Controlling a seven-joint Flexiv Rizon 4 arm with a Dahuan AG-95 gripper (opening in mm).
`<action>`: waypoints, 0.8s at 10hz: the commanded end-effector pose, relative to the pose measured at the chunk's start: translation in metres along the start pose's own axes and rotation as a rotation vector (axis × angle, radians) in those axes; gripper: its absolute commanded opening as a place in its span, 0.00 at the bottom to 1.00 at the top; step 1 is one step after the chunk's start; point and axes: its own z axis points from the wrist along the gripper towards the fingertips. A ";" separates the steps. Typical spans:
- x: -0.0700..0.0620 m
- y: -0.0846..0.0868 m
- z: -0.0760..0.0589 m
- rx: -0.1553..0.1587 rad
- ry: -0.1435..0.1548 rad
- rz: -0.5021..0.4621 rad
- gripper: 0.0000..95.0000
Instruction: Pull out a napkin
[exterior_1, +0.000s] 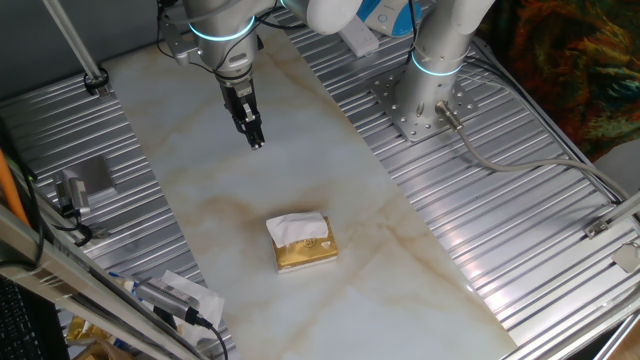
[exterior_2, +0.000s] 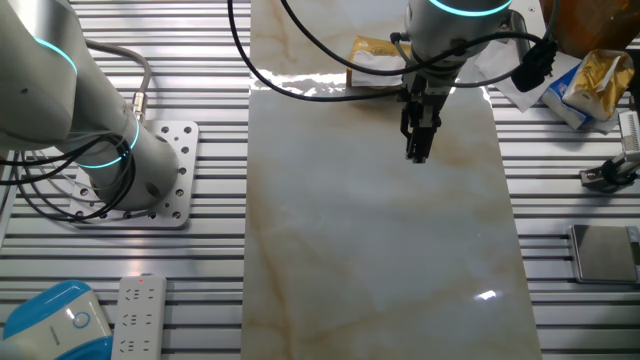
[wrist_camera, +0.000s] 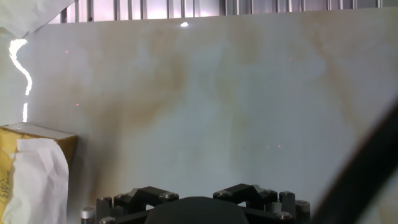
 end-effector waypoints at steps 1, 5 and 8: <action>0.000 0.000 0.000 0.000 0.001 0.000 1.00; 0.002 -0.001 -0.002 0.040 0.078 -0.031 0.00; 0.002 -0.001 -0.002 0.019 0.078 -0.007 0.00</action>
